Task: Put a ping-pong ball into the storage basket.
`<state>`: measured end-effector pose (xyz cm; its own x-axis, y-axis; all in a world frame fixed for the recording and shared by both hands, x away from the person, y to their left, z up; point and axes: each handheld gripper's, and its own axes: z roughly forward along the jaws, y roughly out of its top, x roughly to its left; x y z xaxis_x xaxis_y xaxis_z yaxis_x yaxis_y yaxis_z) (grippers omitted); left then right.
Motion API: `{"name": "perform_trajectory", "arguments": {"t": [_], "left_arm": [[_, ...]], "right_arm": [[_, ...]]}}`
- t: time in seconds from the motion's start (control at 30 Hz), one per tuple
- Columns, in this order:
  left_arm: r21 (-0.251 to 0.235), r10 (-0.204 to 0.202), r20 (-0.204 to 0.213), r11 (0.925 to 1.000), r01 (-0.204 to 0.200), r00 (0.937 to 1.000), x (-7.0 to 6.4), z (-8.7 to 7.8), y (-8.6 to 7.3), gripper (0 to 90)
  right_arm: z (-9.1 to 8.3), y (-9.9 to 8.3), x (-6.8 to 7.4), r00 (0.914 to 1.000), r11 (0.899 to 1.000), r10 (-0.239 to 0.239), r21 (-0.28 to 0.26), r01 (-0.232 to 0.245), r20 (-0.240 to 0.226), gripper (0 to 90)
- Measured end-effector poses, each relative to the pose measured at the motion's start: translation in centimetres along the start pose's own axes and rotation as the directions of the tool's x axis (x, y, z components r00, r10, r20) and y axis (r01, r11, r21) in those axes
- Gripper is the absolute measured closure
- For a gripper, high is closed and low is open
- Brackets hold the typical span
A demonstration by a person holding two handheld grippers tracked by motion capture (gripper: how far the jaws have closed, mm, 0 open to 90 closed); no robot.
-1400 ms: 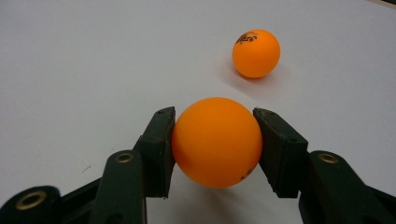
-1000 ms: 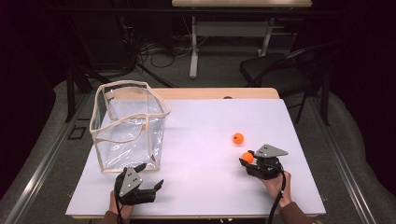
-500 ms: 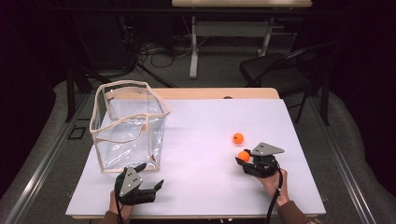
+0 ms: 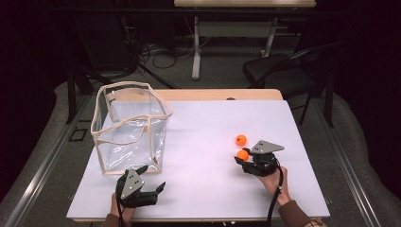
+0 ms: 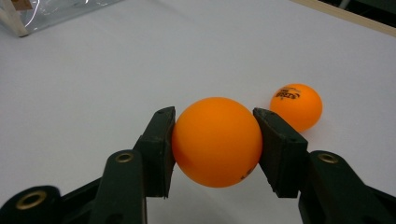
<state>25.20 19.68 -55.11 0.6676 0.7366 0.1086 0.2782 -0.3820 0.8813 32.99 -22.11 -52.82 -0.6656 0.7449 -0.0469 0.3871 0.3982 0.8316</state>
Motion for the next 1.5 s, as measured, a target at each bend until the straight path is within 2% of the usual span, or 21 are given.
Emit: {"name": "perform_trajectory", "arguments": {"t": [0.37,0.93,1.5], "left_arm": [[-0.001,0.0,0.002,1.0,0.0,1.0,0.0,0.0,0.0,16.0],[0.0,0.002,0.004,1.0,-0.002,1.0,0.0,0.0,0.0,16.0],[-0.002,-0.001,0.003,1.0,0.001,1.0,0.0,0.0,0.0,16.0]], "right_arm": [[1.5,1.5,0.9,0.9989,0.999,-0.03,-0.012,0.029,-0.037,50.8],[2.5,2.0,1.3,0.9978,0.999,-0.04,-0.022,0.039,-0.054,50.8],[3.6,2.4,2.3,0.9952,0.998,-0.061,-0.017,0.06,-0.077,50.8]]}}
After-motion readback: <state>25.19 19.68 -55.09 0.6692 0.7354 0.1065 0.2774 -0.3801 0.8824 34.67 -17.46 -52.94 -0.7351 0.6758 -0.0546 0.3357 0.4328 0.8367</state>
